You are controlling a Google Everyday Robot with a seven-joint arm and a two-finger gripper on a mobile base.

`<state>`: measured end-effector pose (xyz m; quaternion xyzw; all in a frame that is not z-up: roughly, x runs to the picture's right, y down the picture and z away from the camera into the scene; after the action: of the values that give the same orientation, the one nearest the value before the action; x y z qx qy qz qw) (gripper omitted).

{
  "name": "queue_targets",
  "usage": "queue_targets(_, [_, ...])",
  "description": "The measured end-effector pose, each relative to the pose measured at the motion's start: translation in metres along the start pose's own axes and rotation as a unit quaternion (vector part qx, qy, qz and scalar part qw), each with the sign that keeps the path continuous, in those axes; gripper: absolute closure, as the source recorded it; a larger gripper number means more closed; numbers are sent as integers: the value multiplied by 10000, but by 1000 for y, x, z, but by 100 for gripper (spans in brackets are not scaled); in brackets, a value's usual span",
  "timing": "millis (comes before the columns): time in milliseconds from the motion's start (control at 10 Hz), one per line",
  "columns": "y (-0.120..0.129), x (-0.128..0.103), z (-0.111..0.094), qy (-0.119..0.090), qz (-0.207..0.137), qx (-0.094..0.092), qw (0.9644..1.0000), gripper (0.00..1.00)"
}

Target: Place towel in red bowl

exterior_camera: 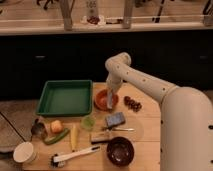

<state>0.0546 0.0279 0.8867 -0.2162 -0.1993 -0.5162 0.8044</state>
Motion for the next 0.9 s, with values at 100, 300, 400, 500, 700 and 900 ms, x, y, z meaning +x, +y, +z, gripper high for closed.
queue_targets(100, [0,0,0,-1,-1,9,10000,20])
queue_targets(300, [0,-1,0,-6,-15,31,10000,20])
queue_targets(400, [0,-1,0,-11,-24,36,10000,20])
queue_targets(500, [-1,-1,0,-24,-31,55,10000,20])
queue_targets(700, [-1,-1,-1,-48,-44,78,9999,20])
queue_targets(900, [-1,-1,-1,-66,-52,97,9999,20])
